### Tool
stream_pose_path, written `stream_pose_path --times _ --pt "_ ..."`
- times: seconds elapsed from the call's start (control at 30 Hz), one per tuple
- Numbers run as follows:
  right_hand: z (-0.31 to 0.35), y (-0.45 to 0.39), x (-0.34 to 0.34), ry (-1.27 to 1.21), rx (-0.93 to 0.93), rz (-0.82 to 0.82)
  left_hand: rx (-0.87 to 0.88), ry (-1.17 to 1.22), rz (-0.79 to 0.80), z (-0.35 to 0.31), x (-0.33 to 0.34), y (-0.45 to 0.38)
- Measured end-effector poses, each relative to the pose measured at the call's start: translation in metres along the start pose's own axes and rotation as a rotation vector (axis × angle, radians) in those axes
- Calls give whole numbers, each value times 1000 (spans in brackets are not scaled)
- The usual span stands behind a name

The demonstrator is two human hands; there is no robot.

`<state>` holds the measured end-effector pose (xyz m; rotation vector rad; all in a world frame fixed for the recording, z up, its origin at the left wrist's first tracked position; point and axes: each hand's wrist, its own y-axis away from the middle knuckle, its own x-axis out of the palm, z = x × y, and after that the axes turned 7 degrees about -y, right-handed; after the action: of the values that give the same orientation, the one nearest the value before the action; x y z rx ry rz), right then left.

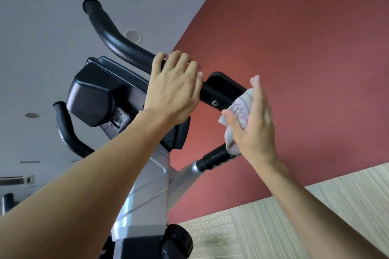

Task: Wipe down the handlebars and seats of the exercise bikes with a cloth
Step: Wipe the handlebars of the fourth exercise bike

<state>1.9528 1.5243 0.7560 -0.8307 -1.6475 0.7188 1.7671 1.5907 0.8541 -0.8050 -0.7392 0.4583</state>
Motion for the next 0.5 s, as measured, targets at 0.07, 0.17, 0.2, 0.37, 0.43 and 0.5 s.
stream_pose_path --times 0.07,0.17,0.2,0.37,0.43,0.5 --pt "-6 10 -7 -115 99 23 6 -2 4 0 -1 0" --pt "-5 12 -22 -202 259 132 15 11 25 0 -3 -1" --pt "-1 8 -27 -183 291 177 14 11 31 1 -3 -2" --pt "31 -32 -13 122 79 286 -2 20 28 -2 -5 -2" --pt "35 -37 -3 208 26 277 -10 35 35 -2 -5 -2" --pt "26 -27 -6 164 31 252 -9 41 47 -1 -7 -2"
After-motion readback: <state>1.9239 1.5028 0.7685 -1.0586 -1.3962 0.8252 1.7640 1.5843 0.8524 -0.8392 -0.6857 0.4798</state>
